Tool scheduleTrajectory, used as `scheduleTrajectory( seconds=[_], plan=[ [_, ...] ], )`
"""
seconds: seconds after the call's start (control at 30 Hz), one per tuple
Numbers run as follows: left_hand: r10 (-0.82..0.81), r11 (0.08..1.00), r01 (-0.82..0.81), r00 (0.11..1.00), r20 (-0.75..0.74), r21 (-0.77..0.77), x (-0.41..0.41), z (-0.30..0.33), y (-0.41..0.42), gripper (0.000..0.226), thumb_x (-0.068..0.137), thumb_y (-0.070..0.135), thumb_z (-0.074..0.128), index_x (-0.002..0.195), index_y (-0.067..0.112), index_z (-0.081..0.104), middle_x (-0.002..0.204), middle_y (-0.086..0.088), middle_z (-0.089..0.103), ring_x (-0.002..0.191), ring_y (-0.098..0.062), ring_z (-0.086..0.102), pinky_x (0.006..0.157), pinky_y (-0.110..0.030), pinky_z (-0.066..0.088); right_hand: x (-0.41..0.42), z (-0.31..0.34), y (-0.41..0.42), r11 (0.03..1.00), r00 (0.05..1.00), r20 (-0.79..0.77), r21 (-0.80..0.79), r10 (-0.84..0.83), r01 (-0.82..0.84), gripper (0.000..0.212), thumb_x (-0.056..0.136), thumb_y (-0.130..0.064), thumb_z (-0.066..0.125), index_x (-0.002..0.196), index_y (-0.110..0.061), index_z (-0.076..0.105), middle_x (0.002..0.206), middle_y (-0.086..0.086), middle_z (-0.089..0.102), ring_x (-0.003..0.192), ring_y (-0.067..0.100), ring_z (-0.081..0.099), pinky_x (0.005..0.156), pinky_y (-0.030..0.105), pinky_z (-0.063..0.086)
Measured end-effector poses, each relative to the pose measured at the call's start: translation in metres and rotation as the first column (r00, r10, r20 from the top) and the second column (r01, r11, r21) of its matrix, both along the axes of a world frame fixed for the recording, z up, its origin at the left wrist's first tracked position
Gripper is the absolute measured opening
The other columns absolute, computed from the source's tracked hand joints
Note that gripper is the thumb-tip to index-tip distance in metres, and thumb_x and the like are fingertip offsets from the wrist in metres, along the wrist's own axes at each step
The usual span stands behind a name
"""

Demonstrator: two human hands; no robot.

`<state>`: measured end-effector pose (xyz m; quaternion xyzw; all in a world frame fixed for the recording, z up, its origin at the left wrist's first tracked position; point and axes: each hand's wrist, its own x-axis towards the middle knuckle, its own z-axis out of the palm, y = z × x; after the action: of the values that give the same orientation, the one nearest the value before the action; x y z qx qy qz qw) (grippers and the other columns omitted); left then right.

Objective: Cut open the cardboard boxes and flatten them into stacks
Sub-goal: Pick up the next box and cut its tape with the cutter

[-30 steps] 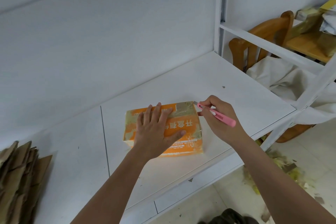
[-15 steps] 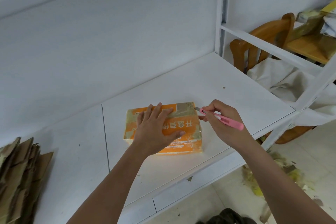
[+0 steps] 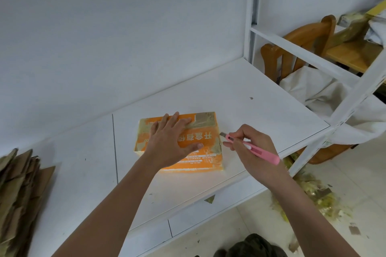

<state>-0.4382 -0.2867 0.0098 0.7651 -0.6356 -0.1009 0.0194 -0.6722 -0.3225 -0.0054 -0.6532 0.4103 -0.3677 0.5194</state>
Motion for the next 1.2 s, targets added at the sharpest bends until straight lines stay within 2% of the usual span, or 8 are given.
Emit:
scheduleTrajectory(
  seconds=[0.3,0.5,0.7,0.87,0.97,1.03,1.13,1.2],
  plan=[
    [0.031,1.000,-0.031,0.998,-0.049,-0.001,-0.006,0.005,0.002,0.091,0.071,0.081,0.044,0.149,0.037,0.027,0.164,0.002,0.012,0.152,-0.022,0.001,0.122,-0.050,0.004,-0.014,0.001,0.002,0.997,0.997,-0.013,0.032,0.074,-0.073,0.025,0.091,-0.007,0.056,0.074,-0.024,0.060,0.085,-0.005,0.073,0.086,0.035,0.070,0.073,0.057,0.053],
    [0.124,0.990,-0.138,0.959,-0.253,-0.038,-0.012,0.007,0.005,0.057,0.090,0.061,0.049,0.142,0.037,0.042,0.164,0.003,0.011,0.151,-0.017,-0.006,0.121,-0.046,-0.007,-0.027,0.006,-0.025,0.999,0.998,0.054,-0.003,0.032,-0.032,0.009,0.094,-0.003,0.057,0.087,-0.007,0.059,0.083,-0.003,0.072,0.080,0.013,0.074,0.065,0.020,0.054],
    [0.455,0.873,-0.470,0.881,-0.132,-0.126,-0.041,0.001,-0.001,0.059,0.092,0.064,0.045,0.144,0.039,0.037,0.164,-0.006,-0.002,0.150,-0.027,-0.014,0.118,-0.056,-0.008,-0.050,-0.066,-0.103,0.821,0.827,-0.540,-0.537,-0.157,-0.195,0.019,0.094,-0.025,0.052,0.102,-0.009,0.059,0.084,0.008,0.059,0.074,0.025,0.059,0.061,0.027,0.048],
    [0.750,0.608,-0.793,0.586,-0.307,-0.028,-0.051,0.003,0.004,0.127,0.069,0.079,0.061,0.155,0.012,-0.005,0.162,-0.016,-0.010,0.150,-0.031,-0.012,0.120,-0.050,0.003,-0.061,-0.109,-0.151,0.899,0.541,-0.841,-0.230,0.009,-0.373,0.063,0.092,-0.019,0.063,0.148,-0.014,0.033,0.121,0.008,0.058,0.109,0.023,0.056,0.089,0.034,0.053],
    [0.791,0.474,-0.880,0.434,-0.432,-0.018,-0.061,0.002,0.003,0.141,0.065,0.074,0.070,0.152,0.008,-0.019,0.160,-0.015,-0.022,0.149,-0.029,-0.016,0.121,-0.047,0.004,-0.055,-0.104,-0.162,0.893,0.391,-0.920,-0.169,0.008,-0.416,0.069,0.096,-0.021,0.055,0.155,-0.021,0.019,0.138,0.008,0.051,0.124,0.027,0.051,0.100,0.042,0.049],
    [0.802,0.368,-0.930,0.308,-0.511,0.018,-0.067,-0.001,0.001,0.142,0.066,0.068,0.075,0.151,0.007,-0.022,0.160,-0.015,-0.024,0.149,-0.032,-0.013,0.121,-0.047,0.007,-0.039,-0.085,-0.164,0.882,0.478,-0.878,-0.253,-0.036,-0.398,0.058,0.098,-0.018,0.052,0.151,-0.018,0.029,0.139,0.010,0.051,0.125,0.027,0.051,0.102,0.040,0.047],
    [0.624,0.206,-0.970,0.030,-0.781,0.127,-0.068,-0.012,0.004,0.129,0.067,0.053,0.084,0.155,0.014,-0.003,0.160,-0.014,0.012,0.145,-0.037,0.021,0.114,-0.050,0.031,-0.003,-0.040,-0.150,0.906,0.862,-0.464,-0.243,0.205,-0.346,0.041,0.100,-0.017,0.052,0.140,-0.015,0.050,0.132,0.005,0.058,0.123,0.018,0.054,0.103,0.028,0.040],
    [0.417,0.164,-0.968,-0.109,-0.903,0.193,-0.074,-0.012,0.008,0.100,0.075,0.038,0.082,0.149,0.027,0.015,0.136,-0.003,0.045,0.124,-0.028,0.049,0.098,-0.046,0.045,0.023,-0.011,-0.134,0.882,0.869,-0.216,-0.058,0.446,-0.467,0.040,0.101,-0.027,0.051,0.141,-0.027,0.050,0.137,-0.009,0.054,0.124,0.004,0.051,0.104,0.021,0.037]
  ],
)
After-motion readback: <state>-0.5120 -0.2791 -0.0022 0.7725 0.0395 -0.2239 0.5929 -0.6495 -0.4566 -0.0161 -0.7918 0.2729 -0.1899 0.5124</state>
